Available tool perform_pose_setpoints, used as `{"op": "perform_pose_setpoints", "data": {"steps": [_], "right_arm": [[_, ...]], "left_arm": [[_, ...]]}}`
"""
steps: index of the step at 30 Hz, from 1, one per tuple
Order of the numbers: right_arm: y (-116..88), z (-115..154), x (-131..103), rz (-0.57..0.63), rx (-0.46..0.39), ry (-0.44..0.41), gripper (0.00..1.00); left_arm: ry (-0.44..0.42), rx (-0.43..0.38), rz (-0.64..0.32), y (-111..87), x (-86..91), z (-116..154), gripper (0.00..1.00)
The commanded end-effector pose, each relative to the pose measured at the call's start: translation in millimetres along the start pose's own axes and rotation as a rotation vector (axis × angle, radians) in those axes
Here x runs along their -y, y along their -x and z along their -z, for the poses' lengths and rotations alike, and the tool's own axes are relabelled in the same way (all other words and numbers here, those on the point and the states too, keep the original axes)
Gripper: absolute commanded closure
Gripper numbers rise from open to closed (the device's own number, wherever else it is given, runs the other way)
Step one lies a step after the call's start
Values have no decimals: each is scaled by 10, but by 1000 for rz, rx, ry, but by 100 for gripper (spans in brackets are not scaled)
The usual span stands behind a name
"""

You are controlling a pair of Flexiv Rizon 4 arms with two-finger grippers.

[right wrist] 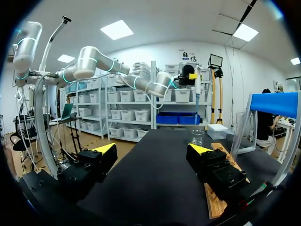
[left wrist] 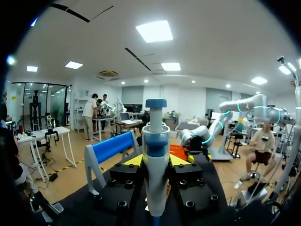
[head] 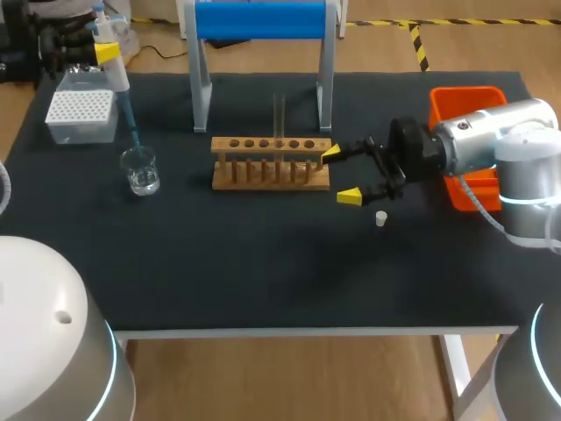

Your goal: Invert the test tube, pick up the pipette, mount the tip to pipette, aspirate from beaker and dispense into the tube, eject the tip, return the pipette, and cap with the stopper.

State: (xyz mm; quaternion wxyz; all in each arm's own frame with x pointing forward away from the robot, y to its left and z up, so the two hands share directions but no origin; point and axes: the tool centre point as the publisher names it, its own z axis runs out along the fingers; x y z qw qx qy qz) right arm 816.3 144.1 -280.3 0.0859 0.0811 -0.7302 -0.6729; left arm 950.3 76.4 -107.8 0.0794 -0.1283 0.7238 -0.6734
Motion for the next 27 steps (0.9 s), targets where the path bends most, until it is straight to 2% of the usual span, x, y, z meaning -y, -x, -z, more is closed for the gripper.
{"op": "perform_pose_setpoints", "data": {"steps": [1,16,27], "right_arm": [[-46,-148,-117,1,33,-26,0],[-44,-1173,-210,-12,232,-180,0],[164,-1615,-30,-38,399,-251,0]], "left_arm": [[0,-2,-1,6,0,1,100],[0,-2,-1,6,0,1,100],[0,-2,-1,6,0,1,100]]}}
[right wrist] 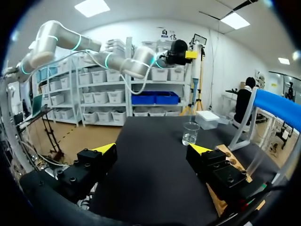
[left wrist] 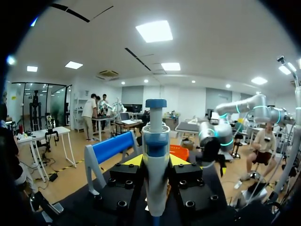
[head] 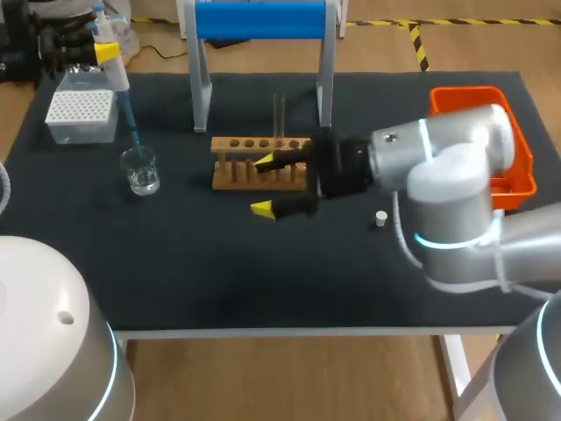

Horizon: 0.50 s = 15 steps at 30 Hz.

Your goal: Invert the test tube, pick up the pipette, mount the tip to pipette, aspirate from beaker and dispense into the tube, eject the tip, return the pipette, and cap with the stopper.

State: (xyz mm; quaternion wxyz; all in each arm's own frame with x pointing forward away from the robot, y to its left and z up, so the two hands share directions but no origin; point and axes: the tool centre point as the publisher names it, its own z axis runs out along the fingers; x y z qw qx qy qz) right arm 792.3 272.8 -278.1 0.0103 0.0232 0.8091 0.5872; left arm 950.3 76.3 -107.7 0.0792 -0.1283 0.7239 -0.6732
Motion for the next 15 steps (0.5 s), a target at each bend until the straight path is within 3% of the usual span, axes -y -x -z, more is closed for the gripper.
{"op": "perform_pose_setpoints", "data": {"steps": [1,15], "right_arm": [[16,-366,22,-7,123,-18,0],[232,-663,58,-7,162,-40,0]], "left_arm": [[-1,-2,-1,6,-1,2,100],[-1,-2,-1,6,-1,2,100]]}}
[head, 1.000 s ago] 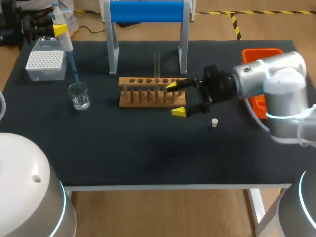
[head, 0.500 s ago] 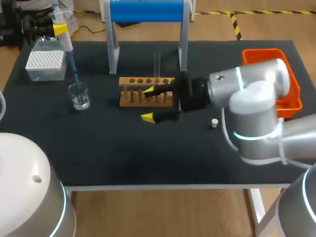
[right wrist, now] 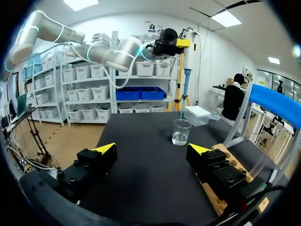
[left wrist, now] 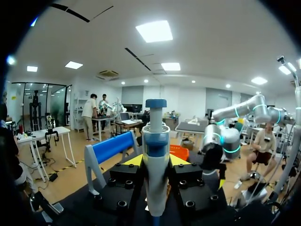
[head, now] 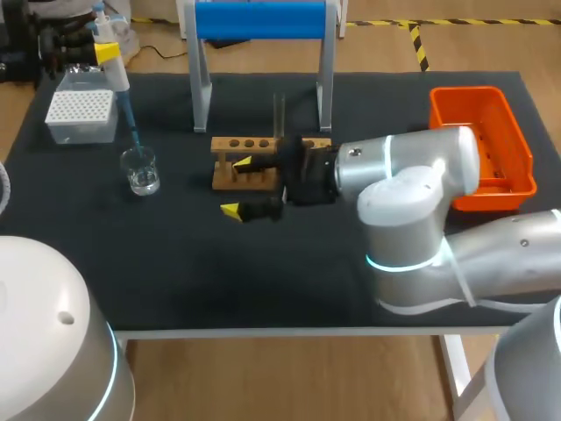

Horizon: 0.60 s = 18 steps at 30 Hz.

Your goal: Invert the test tube, pick up the pipette, mount the tip to pipette, aspirate from beaker and dispense into the tube, eject the tip, return the pipette, and cap with the stopper.

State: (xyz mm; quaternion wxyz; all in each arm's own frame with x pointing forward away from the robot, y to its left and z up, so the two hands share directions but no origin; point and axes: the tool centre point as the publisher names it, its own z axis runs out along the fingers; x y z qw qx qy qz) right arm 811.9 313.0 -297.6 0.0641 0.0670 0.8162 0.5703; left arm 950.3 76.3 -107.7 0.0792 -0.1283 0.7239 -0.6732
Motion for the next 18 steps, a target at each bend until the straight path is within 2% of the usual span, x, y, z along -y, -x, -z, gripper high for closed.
{"op": "perform_pose_setpoints", "data": {"steps": [1,18], "right_arm": [[40,-242,-4,1,25,-8,0],[130,-482,-10,-20,59,-12,0]], "left_arm": [[-1,-2,-1,6,-1,2,100],[-1,-2,-1,6,-1,2,100]]}}
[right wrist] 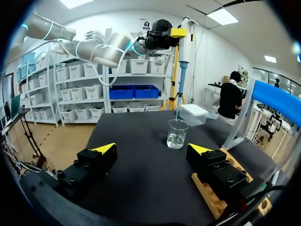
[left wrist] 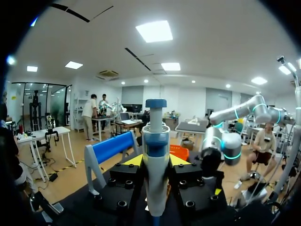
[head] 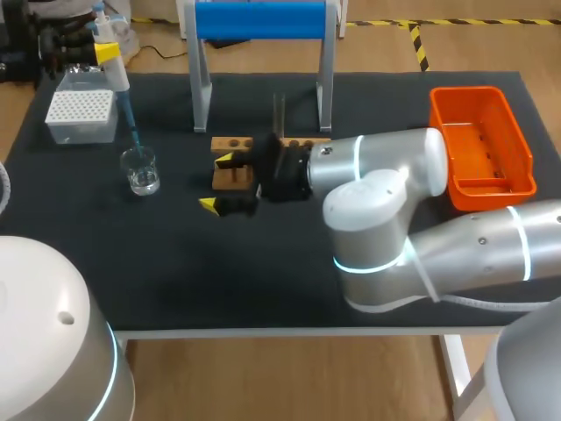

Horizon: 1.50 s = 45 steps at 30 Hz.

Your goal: Invert the test tube, pick up the pipette, mount the tip to pipette, aspirate from beaker and dispense into the tube, eject the tip, return the pipette, and cap with the stopper.

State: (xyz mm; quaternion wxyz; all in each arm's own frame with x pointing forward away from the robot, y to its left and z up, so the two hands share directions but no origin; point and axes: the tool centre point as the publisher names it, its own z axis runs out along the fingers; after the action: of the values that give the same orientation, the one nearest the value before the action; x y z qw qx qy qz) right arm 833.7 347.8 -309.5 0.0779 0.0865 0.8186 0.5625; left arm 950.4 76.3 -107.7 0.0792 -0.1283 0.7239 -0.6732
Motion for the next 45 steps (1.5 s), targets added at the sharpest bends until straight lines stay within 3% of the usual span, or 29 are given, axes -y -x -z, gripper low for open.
{"op": "perform_pose_setpoints", "data": {"steps": [1,21,45], "right_arm": [[-23,-81,6,-8,17,11,0],[-26,-74,-1,-11,17,17,0],[-26,-74,-1,-11,17,17,0]], "left_arm": [[0,-2,-1,5,-1,2,100],[0,-2,-1,5,-1,2,100],[-25,27,16,262,-431,76,100]]}}
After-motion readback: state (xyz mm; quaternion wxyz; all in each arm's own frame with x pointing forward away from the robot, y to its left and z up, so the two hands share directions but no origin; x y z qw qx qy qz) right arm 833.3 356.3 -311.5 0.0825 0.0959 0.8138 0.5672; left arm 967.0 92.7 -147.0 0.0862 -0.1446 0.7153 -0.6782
